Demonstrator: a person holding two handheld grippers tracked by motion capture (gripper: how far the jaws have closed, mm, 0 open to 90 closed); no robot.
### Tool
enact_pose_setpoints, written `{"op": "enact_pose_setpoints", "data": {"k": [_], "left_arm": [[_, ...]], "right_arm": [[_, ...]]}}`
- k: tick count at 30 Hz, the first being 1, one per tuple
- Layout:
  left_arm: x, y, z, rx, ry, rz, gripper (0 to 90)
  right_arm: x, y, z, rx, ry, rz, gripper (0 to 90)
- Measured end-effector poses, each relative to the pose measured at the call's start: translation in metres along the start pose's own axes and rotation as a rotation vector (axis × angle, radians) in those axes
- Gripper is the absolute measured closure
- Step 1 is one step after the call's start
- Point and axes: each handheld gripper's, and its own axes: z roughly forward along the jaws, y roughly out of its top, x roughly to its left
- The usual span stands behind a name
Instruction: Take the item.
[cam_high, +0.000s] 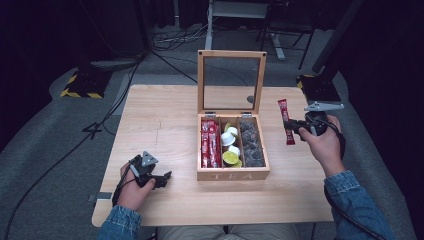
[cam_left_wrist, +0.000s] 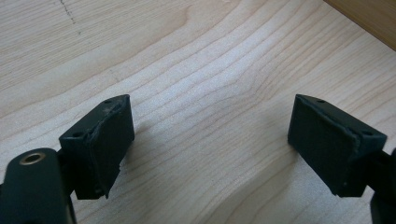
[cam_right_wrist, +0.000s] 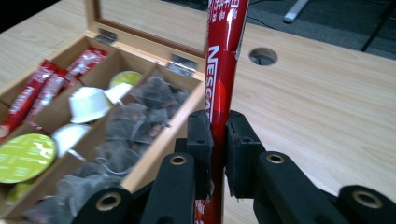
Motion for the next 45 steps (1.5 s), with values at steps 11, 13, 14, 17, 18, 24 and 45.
{"op": "enact_pose_setpoints", "data": {"k": [11, 13, 14, 17, 18, 24, 45], "left_arm": [[0.000, 0.000, 0.000, 0.000, 0.000, 0.000, 14.8], [0.000, 0.000, 0.000, 0.000, 0.000, 0.000, 14.8], [0.000, 0.000, 0.000, 0.000, 0.000, 0.001, 14.8], [0.000, 0.000, 0.000, 0.000, 0.001, -0.001, 14.8], [0.000, 0.000, 0.000, 0.000, 0.001, 0.000, 14.8], [0.000, 0.000, 0.000, -0.003, 0.001, -0.002, 14.8], [0.000, 0.000, 0.000, -0.001, 0.001, 0.000, 14.8]], "right_arm": [[-0.026, -0.029, 0.010, 0.030, -0.028, 0.045, 81.7], [-0.029, -0.034, 0.012, 0.032, -0.033, 0.054, 81.7], [-0.030, -0.036, 0.012, 0.029, -0.037, 0.055, 81.7], [-0.032, -0.047, 0.012, 0.007, -0.057, 0.070, 81.7], [-0.033, -0.050, 0.012, 0.000, -0.059, 0.077, 81.7], [-0.039, -0.073, 0.018, -0.006, -0.058, 0.139, 81.7], [-0.043, -0.098, 0.041, 0.113, -0.057, 0.192, 81.3]]}}
